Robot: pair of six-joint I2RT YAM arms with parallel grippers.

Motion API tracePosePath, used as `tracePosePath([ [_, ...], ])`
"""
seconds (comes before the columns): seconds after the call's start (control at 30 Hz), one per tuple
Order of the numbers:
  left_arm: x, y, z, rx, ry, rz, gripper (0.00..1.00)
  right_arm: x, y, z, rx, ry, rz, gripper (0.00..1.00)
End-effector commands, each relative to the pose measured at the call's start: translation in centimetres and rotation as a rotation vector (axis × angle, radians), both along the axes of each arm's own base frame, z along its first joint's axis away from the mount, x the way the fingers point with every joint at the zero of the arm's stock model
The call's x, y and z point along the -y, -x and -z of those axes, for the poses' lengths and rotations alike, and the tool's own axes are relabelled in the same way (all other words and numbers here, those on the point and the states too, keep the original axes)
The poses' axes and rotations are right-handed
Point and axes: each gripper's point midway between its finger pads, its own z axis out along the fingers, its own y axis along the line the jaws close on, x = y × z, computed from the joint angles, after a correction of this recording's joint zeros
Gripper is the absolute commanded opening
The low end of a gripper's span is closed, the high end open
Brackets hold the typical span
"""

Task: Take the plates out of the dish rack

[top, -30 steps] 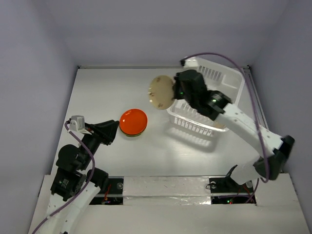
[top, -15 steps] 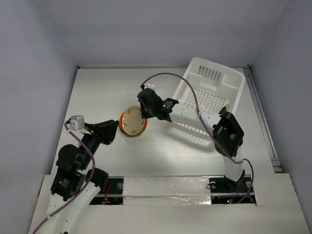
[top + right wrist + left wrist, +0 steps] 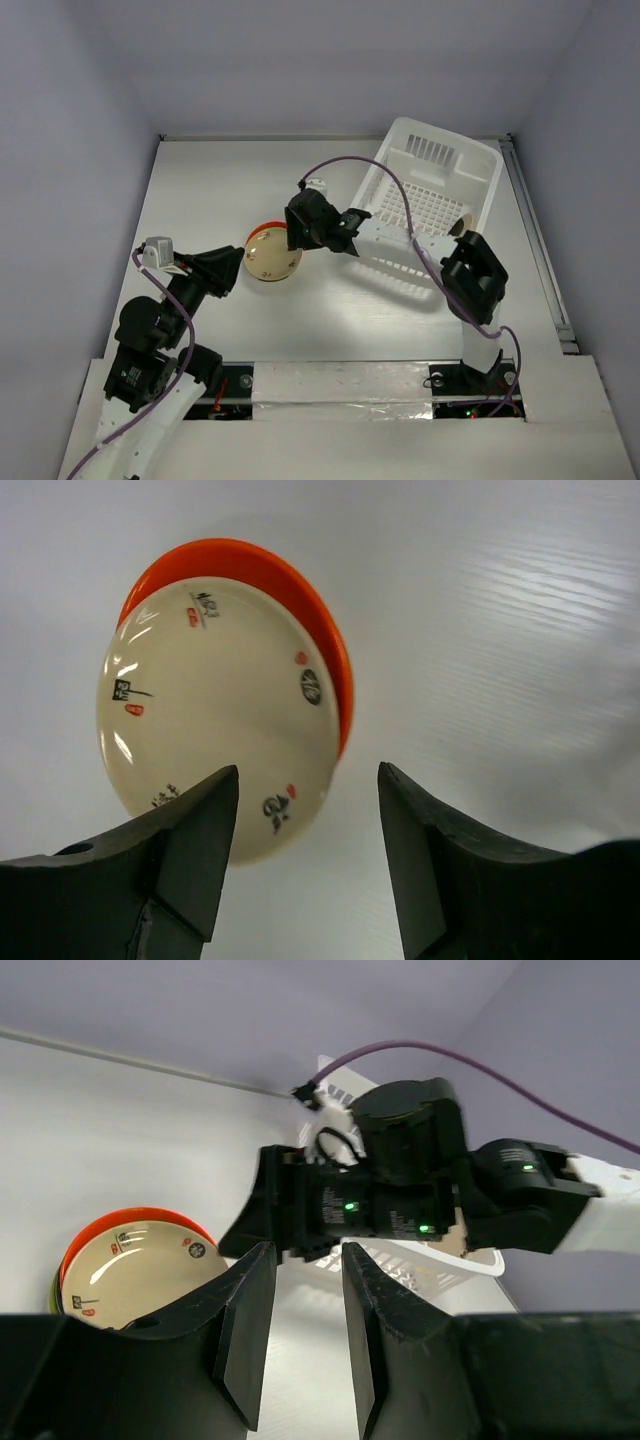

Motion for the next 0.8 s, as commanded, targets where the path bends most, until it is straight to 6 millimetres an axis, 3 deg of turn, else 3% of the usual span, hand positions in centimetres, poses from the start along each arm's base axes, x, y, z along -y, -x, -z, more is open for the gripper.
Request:
tracePosePath([
  [0.0, 0.1, -0.1, -0.8, 0.038, 0.016, 0.005, 0.29, 3.9, -1.2, -8.2, 0.176, -0.036, 0.126, 0.63],
  [0.03, 0.2, -0.1, -0.9, 0.040, 0.015, 0.008, 0.29, 5.2, -0.7, -11.1, 0.216, -0.069, 0.151, 0.61],
  [0.07, 0.2, -0.1, -0.9, 0.041, 0.014, 0.009, 0.29, 7.0, -0.6, -11.1, 0.223, -0.054, 0.183, 0.59],
  [0.1, 0.2, 0.0, -0.8, 0.039, 0.013, 0.013, 0.29, 8.6, -0.6, -12.0, 0.240, -0.061, 0.222, 0.50],
  [0.17, 0.2, 0.1, -1.0, 0.046, 0.018, 0.013, 0.29, 13.3, -0.1, -13.7, 0.268, -0.077, 0.307, 0.24],
  [0.2, 0.2, 0.1, -1.0, 0.048, 0.017, 0.014, 0.30, 15.4, -0.1, -13.9, 0.277, -0.074, 0.370, 0.00],
  [0.23, 0.2, 0.2, -0.9, 0.047, 0.018, 0.016, 0.30, 18.7, -0.7, -14.0, 0.277, -0.063, 0.446, 0.00],
  [0.27, 0.2, 0.2, -1.1, 0.055, 0.020, 0.016, 0.30, 21.5, 0.1, -14.8, 0.282, -0.073, 0.491, 0.00],
  [0.3, 0.2, 0.3, -1.1, 0.055, 0.020, 0.017, 0.30, 23.9, 0.6, -12.9, 0.252, -0.039, 0.527, 0.00],
  [0.33, 0.2, 0.4, -1.3, 0.061, 0.024, 0.020, 0.30, 25.9, 0.9, -12.5, 0.245, -0.028, 0.565, 0.00],
  [0.37, 0.2, 0.4, -1.3, 0.063, 0.025, 0.020, 0.30, 29.4, 1.4, -12.9, 0.253, -0.026, 0.640, 0.00],
  [0.4, 0.1, 0.5, -1.4, 0.068, 0.027, 0.020, 0.30, 31.2, 2.1, -11.6, 0.234, 0.012, 0.668, 0.00],
  [0.47, 0.1, 0.7, -1.5, 0.076, 0.030, 0.022, 0.30, 34.9, 3.3, -10.7, 0.210, 0.071, 0.757, 0.00],
  [0.57, 0.2, 0.8, -1.7, 0.084, 0.031, 0.029, 0.30, 38.3, 5.1, -9.8, 0.189, 0.167, 0.845, 0.15],
  [0.6, 0.2, 0.9, -1.7, 0.085, 0.031, 0.029, 0.30, 39.5, 5.4, -9.6, 0.189, 0.202, 0.898, 0.28],
  [0.63, 0.1, 0.9, -1.7, 0.086, 0.032, 0.028, 0.30, 40.2, 5.6, -9.4, 0.177, 0.221, 0.923, 0.33],
  [0.77, 0.1, 0.9, -1.8, 0.091, 0.034, 0.026, 0.30, 41.0, 5.2, -8.4, 0.132, 0.256, 0.917, 0.40],
])
